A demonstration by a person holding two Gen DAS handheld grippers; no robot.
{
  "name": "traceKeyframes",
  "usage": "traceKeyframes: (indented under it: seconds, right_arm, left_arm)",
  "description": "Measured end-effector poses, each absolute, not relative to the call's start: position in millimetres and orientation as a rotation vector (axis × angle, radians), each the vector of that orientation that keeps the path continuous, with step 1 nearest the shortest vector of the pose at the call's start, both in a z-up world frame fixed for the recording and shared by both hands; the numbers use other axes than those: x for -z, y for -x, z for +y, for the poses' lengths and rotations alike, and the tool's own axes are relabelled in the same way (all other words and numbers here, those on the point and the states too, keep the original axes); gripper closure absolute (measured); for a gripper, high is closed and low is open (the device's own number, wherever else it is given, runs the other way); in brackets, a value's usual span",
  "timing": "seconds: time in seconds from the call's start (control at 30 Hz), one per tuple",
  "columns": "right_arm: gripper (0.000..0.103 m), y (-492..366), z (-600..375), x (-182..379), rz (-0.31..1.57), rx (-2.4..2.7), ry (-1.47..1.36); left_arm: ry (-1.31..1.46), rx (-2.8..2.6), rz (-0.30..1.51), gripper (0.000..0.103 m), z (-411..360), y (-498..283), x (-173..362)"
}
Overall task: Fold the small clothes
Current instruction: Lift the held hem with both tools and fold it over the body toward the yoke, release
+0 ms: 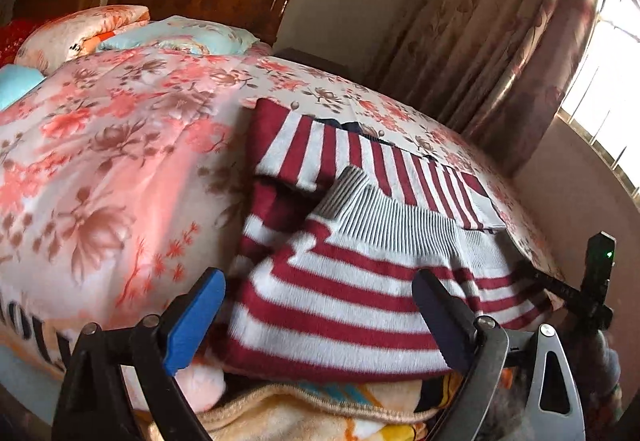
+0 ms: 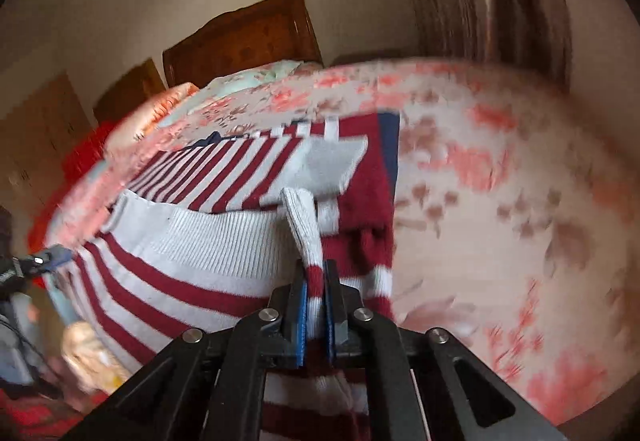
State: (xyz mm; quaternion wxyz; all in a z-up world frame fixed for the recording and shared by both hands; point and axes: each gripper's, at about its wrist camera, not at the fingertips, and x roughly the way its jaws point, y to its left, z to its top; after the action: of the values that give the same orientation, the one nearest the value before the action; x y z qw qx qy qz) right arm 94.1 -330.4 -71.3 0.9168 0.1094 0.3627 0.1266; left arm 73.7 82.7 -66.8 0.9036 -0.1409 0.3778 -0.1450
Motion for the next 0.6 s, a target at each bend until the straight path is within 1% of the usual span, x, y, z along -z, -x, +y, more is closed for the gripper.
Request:
traceKeyframes:
  seconds: [0.07, 0.13, 0.27, 0.37, 0.43, 0.53, 0.6]
  right_arm:
    - [0.096, -99, -340, 83, 0.780, -0.293, -0.331]
    - [0.099, -99, -354, 90, 0.754, -0.327, -0.448]
    - [0.100, -99, -371, 100, 0.751, -0.392, -0.605]
    - [0.100, -98, -371, 101, 0.736, -0.401, -0.596]
    - [0.100, -97, -368, 99, 0.731, -0.398, -0.569]
    - [0.100, -100, -365, 99, 0.732, -0.397, -0.551]
    - [0.100, -101, -364, 98, 0.732, -0.393, -0.530]
  left_arm:
    - [0.257, 0.300, 0.778, 0.000, 75, -85, 65]
    - [0.224, 0.296, 0.784, 0.000, 68, -97, 65]
    - [0.129, 0.284, 0.816, 0.000, 53, -124, 71]
    - [-0.066, 0.250, 0.867, 0.000, 30, -131, 81]
    - [-0.143, 0.235, 0.841, 0.000, 25, -122, 84]
    - [-0.185, 0.206, 0.819, 0.000, 31, -117, 86]
    - [-0.138, 0.235, 0.838, 0.000, 43, -123, 86]
